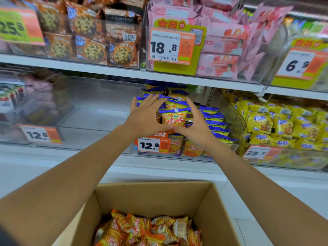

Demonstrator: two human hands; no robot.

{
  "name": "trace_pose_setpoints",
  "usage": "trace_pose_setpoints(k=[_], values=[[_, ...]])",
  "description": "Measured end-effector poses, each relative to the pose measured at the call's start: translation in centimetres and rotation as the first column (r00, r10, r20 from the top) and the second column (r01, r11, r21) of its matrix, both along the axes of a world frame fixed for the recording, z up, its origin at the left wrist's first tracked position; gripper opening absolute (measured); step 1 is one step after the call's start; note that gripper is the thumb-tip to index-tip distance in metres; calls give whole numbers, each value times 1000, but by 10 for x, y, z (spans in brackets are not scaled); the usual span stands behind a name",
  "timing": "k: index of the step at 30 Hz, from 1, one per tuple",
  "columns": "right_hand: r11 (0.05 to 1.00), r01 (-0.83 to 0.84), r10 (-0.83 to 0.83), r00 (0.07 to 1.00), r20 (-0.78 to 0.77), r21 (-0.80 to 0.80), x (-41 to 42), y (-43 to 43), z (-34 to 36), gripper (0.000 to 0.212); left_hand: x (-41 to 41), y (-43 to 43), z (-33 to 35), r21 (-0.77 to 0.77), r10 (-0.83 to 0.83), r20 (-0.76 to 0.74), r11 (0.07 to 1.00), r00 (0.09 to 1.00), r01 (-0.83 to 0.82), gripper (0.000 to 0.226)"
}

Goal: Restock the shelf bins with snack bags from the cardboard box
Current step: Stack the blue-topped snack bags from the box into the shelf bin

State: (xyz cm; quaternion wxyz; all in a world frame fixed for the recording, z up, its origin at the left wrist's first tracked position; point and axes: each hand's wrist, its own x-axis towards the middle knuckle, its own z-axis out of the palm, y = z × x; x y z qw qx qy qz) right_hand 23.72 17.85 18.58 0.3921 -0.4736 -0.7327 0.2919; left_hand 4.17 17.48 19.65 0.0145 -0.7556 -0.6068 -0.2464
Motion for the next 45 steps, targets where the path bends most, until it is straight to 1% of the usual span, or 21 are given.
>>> trace_pose_setpoints(k=[3, 5, 8, 10, 12, 13, 16, 18, 20, 22, 24, 26, 28, 31, 33, 34, 36, 38, 42, 45], values=[[995, 53, -54, 999, 9, 81, 0, -9, 4, 85, 3, -6, 5, 94, -5, 91, 996, 996, -3, 81], [990, 101, -102, 995, 0, 101, 1, -11, 6, 72, 5, -7, 10, 149, 0, 119, 989, 993, -18, 71], [987, 157, -157, 987, -16, 41, 0, -7, 10, 56, 10, -5, 14, 190, 22, 147, 981, 989, -51, 50], [980, 189, -194, 977, -92, -66, -4, -1, 14, 51, 13, -1, 13, 169, 26, 164, 984, 986, -54, 45], [975, 141, -172, 968, -182, -174, -8, 7, 19, 49, 11, 4, 9, 133, 38, 138, 989, 990, -56, 48], [972, 92, -132, 974, -182, -216, -9, 11, 20, 49, 8, 6, 6, 120, 42, 111, 991, 993, -55, 50], [966, -23, 5, 997, -71, -258, -7, 15, 22, 47, -2, 11, -3, 75, 16, 53, 997, 998, -20, 56], [976, -54, 58, 998, 13, -210, -4, 14, 18, 46, -3, 11, -7, 47, -8, 21, 999, 1000, 7, 60], [988, -68, 77, 995, 57, -138, -4, 12, 11, 48, -2, 8, -7, 28, -17, 25, 999, 1000, 16, 63], [999, -9, 10, 999, 49, -31, -5, 13, 3, 49, -2, 6, -5, 22, -15, 95, 1000, 995, 13, 65], [994, 90, -91, 996, 15, 62, -3, 15, 0, 42, -2, 5, -3, 40, -22, 152, 999, 988, 16, 61], [978, 141, -146, 989, 16, 155, -1, 14, 1, 34, -3, 4, -2, 84, -27, 151, 996, 988, 14, 54], [957, 128, -149, 987, 60, 259, -1, 10, 1, 31, -6, 5, -2, 101, -16, 136, 995, 991, 3, 50], [931, 5, -98, 967, 236, 364, -8, 4, -2, 32, -5, 8, -5, 89, -9, 116, 996, 993, -2, 49], [930, -42, -81, 946, 314, 366, -11, 2, -3, 32, -3, 8, -6, 79, -5, 101, 997, 995, -3, 51], [939, -44, -72, 944, 322, 340, -11, 2, -1, 33, -2, 7, -6, 73, 2, 107, 997, 994, -10, 53], [963, -33, -47, 957, 287, 267, -8, 1, 3, 34, 0, 6, -4, 74, 13, 128, 997, 992, -23, 54], [973, -3, -52, 972, 228, 233, -6, 1, 6, 35, 1, 4, -4, 105, 26, 132, 994, 991, -40, 52], [955, 107, -135, 987, 86, 276, -8, -6, 7, 29, 4, -1, -6, 183, 59, 111, 980, 992, -79, 49], [932, 139, -178, 980, 87, 335, -7, -10, 6, 27, 4, -9, -5, 229, 62, 128, 969, 990, -90, 45]])
